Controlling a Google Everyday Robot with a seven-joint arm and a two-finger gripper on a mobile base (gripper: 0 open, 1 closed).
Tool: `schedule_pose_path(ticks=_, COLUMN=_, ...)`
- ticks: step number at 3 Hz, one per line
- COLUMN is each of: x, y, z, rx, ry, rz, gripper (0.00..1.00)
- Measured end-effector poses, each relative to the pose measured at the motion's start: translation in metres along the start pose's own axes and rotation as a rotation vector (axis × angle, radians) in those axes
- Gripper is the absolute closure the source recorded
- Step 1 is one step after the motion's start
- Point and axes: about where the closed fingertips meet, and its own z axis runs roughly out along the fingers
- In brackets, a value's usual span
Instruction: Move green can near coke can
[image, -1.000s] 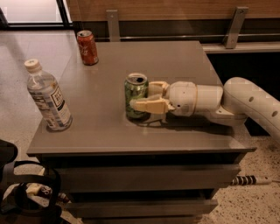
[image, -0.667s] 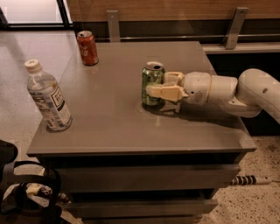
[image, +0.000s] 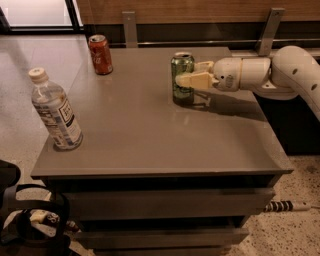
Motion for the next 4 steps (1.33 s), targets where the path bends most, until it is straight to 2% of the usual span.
schedule_pose_path(ticks=1, x=-0.018, y=-0.028, z=0.017, rx=-0.004, ry=0.013, rz=-0.049, gripper=1.0)
schedule_pose_path(ticks=2, x=-0.034, y=-0.041, z=0.041, rx=-0.014, ry=0.005, rz=-0.105, gripper=1.0)
schedule_pose_path(ticks=3, x=-0.047, y=-0.044, z=0.072, rx=-0.004, ry=-0.007, rz=-0.156, gripper=1.0)
schedule_pose_path(ticks=4, x=-0.045, y=-0.044, z=0.104, rx=0.029, ry=-0.029, rz=-0.166, gripper=1.0)
